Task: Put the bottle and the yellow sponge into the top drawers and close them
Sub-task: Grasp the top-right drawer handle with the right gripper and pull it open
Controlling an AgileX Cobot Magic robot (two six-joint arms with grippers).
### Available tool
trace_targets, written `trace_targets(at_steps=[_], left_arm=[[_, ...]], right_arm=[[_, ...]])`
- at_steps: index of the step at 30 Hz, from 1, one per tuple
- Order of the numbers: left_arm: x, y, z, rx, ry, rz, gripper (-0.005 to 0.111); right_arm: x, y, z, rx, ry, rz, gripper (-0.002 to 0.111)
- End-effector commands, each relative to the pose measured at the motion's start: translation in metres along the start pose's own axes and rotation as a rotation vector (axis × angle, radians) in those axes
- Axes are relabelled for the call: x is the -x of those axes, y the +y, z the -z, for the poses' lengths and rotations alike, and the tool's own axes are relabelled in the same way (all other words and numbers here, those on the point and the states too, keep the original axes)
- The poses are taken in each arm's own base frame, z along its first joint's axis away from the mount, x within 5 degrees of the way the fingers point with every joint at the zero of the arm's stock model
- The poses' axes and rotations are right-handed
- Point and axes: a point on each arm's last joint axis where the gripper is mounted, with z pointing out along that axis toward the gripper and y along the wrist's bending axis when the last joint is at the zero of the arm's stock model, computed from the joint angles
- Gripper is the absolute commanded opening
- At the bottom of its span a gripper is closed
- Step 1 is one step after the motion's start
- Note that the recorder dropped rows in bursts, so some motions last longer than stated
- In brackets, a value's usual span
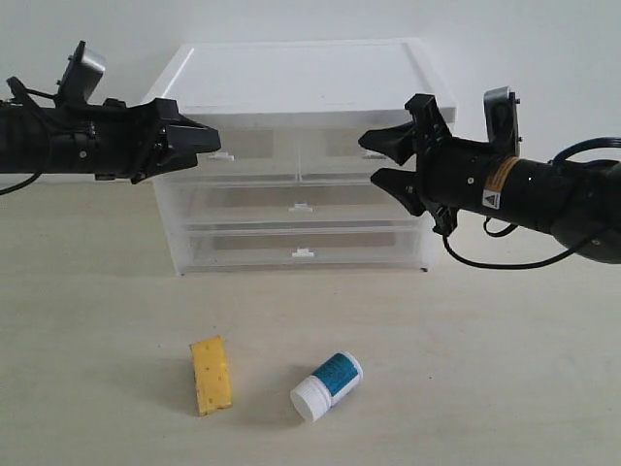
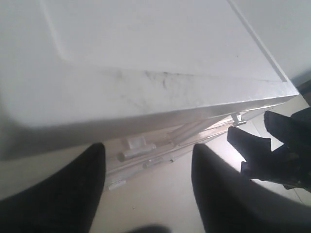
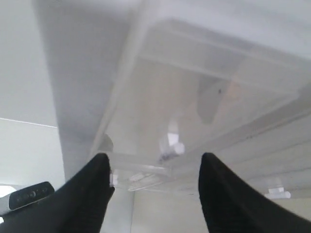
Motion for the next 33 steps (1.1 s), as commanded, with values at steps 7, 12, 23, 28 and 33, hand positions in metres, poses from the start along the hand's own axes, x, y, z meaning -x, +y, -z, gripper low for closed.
trace_targets(at_steps=[7,12,23,28,33], left_arm=[[0.018,0.01,0.001,0.114,-0.091,0.012,0.051],[0.018,0.01,0.001,0.116,-0.091,0.012,0.051],[0.018,0.01,0.001,0.114,-0.089,0.01,0.051],[0.018,0.01,0.001,0.117,-0.09,0.01,0.051],[0.018,0.014,0.001,0.159,-0.094,0.004,0.051]], right_arm=[[0.011,0.006,-0.003,-0.018,-0.05,0.027,0.05],[0.013,0.005,-0.003,-0.031,-0.071,0.066,0.039],[0.019,0.006,-0.002,-0.021,-0.136,0.059,0.019],[0.019,0.006,-0.002,-0.024,-0.135,0.098,0.0],[0.015,0.008,-0.003,0.005,-0.094,0.131,0.0]])
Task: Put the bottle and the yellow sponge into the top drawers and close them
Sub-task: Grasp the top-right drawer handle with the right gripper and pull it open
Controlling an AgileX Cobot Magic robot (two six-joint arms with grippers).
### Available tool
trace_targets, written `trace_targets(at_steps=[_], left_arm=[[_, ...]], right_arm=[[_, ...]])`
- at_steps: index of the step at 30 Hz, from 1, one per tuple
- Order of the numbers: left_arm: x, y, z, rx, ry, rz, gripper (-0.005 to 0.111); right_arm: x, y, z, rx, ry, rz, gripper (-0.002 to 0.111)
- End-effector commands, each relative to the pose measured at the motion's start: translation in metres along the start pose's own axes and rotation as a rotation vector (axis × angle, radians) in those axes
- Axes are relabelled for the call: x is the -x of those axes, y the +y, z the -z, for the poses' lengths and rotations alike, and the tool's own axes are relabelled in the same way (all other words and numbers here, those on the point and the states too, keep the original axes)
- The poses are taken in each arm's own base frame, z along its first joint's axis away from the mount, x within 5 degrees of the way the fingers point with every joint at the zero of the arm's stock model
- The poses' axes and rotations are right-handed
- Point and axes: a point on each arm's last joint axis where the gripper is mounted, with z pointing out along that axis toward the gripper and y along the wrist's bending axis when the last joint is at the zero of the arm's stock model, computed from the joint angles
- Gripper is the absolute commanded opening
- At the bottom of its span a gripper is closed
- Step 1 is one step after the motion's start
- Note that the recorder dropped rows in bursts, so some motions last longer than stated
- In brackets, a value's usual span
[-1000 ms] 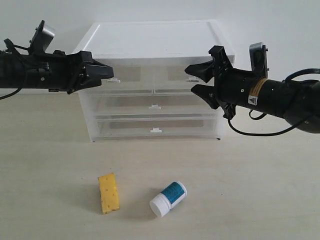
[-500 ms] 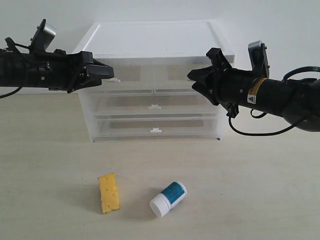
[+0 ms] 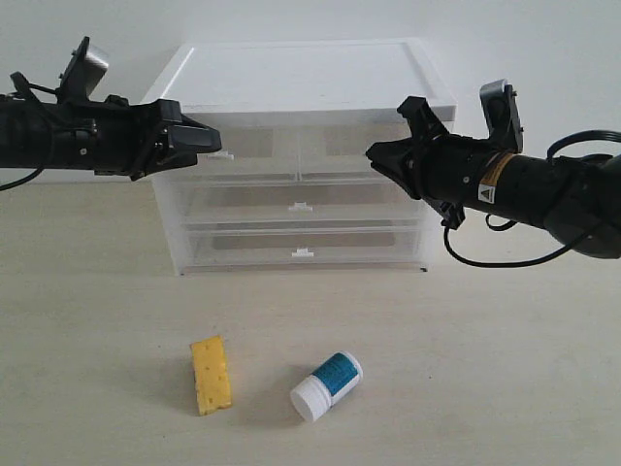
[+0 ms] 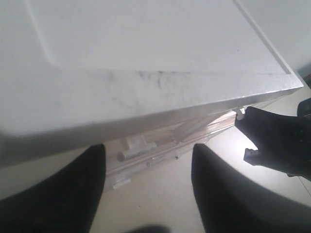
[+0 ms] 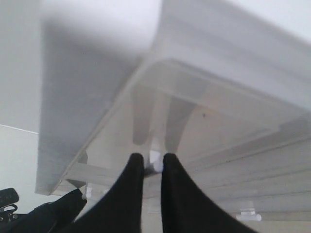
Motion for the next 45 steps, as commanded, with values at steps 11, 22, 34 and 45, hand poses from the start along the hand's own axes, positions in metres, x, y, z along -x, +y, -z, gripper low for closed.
trace_targets(at_steps=[11,22,34,45], left_arm=[[0.015,0.016,0.002,0.15,-0.098,0.032,0.051],[0.015,0.016,0.002,0.15,-0.098,0.032,0.051],[0.012,0.012,0.002,0.11,-0.072,0.051,0.051],[0.01,0.011,0.002,0.102,-0.05,0.028,0.051]], right_arm=[[-0.006,0.013,0.006,0.094,0.1,0.012,0.0],[-0.024,0.02,0.036,0.103,0.126,0.049,0.0],[-0.045,0.026,0.074,0.089,0.136,0.092,0.0],[-0.057,0.025,0.089,0.085,0.166,0.129,0.0]])
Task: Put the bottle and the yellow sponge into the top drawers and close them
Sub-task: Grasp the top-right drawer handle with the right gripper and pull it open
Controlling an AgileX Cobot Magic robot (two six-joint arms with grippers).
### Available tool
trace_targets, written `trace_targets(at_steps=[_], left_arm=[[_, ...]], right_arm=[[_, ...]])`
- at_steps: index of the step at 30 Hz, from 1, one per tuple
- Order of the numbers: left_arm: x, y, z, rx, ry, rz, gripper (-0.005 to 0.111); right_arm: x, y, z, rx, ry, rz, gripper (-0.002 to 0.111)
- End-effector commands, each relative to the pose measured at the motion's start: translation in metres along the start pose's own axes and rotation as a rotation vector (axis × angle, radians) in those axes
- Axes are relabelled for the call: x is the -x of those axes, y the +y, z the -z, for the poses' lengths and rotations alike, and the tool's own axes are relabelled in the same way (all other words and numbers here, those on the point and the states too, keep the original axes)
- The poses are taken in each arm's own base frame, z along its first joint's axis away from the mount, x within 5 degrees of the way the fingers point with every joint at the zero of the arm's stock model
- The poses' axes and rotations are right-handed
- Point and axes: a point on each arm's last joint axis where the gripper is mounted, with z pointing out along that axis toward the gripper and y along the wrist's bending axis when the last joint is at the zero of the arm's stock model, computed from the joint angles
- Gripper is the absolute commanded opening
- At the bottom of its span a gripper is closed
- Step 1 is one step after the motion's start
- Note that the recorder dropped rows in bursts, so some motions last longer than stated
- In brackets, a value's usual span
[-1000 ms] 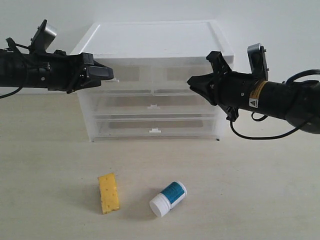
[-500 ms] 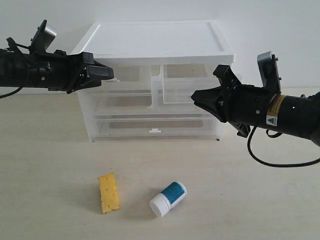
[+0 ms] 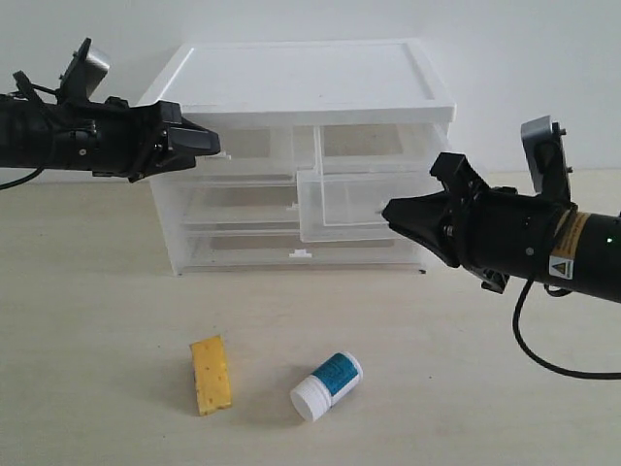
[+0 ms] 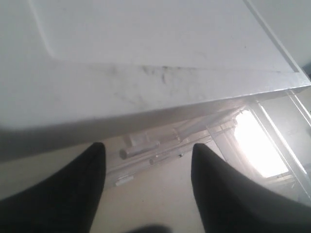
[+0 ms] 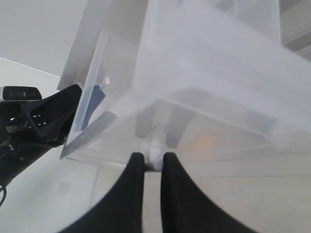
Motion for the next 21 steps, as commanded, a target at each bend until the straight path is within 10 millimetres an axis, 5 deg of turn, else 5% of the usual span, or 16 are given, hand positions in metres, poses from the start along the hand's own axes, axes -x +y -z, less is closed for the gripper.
trace_targets(at_steps=[1,9,17,21], left_arm=[[0.011,0.01,0.002,0.089,-0.07,0.026,0.051],[0.008,0.011,0.001,0.098,-0.035,0.029,0.062],[0.004,0.007,0.001,0.048,0.009,0.038,0.069],[0.001,0.006,0.001,0.045,0.042,0.031,0.069]], right_arm=[[-0.001,0.011,0.004,0.071,0.019,0.072,0.0],[-0.003,0.001,0.004,-0.04,0.045,0.149,0.004],[-0.007,0.003,0.004,-0.019,0.086,0.131,0.055],[-0.015,-0.003,0.005,-0.076,0.179,0.168,0.058]])
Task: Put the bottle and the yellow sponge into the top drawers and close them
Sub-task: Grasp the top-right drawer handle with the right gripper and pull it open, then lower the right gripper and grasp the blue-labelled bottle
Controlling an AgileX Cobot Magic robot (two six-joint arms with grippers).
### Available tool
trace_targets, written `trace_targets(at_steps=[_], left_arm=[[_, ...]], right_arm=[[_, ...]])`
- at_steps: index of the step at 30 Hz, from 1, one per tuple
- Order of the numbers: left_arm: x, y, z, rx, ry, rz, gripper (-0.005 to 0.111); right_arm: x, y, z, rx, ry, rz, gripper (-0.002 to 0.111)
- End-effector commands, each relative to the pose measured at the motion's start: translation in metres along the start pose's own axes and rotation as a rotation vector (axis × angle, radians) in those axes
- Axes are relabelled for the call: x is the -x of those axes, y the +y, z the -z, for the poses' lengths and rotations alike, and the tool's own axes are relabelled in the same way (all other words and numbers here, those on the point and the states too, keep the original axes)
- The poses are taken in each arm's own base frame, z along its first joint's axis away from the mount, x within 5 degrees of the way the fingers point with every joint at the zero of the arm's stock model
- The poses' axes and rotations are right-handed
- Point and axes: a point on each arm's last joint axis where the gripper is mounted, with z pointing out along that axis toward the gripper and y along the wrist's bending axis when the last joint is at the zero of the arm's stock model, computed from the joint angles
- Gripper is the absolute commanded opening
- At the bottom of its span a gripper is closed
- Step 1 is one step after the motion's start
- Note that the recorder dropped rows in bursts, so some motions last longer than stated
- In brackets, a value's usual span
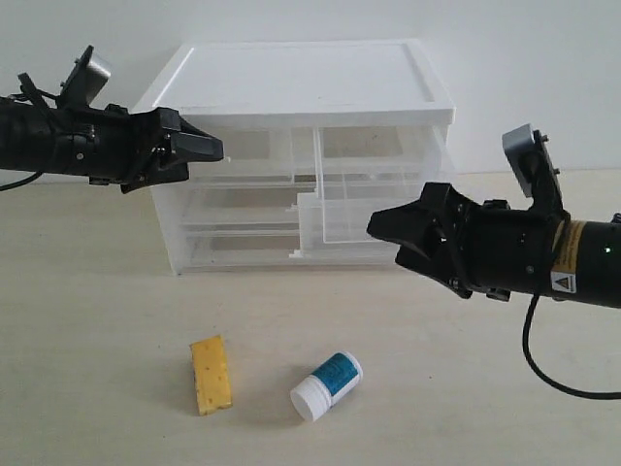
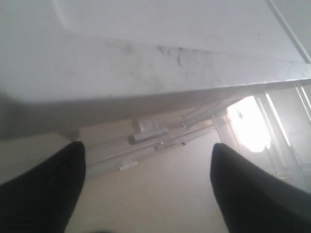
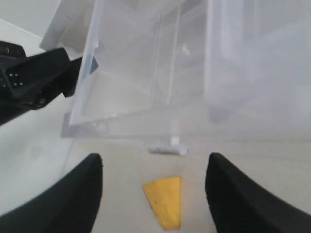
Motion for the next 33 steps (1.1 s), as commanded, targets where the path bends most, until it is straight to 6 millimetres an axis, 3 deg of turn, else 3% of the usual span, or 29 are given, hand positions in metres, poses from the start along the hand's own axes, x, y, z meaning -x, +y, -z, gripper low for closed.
trace_targets(at_steps=[1,9,17,26,33], left_arm=[[0.005,0.005,0.001,0.038,-0.005,0.004,0.069],[0.001,0.005,0.001,0.03,0.028,0.005,0.069],[0.0,0.005,0.001,0.024,0.034,0.007,0.069],[-0.003,0.005,0.0,0.025,0.039,0.012,0.069],[-0.003,0.005,0.0,0.025,0.039,0.012,0.069]], right_arm=[[-0.009,-0.003,0.003,-0.05,0.101,0.052,0.058],[-0.03,-0.005,-0.002,-0.14,0.228,0.077,0.058],[-0.058,0.002,-0.02,-0.31,0.266,0.253,0.058],[-0.07,0.007,-0.025,-0.314,0.353,0.673,0.058],[-0.067,0.001,-0.032,-0.353,0.309,0.578,0.058]])
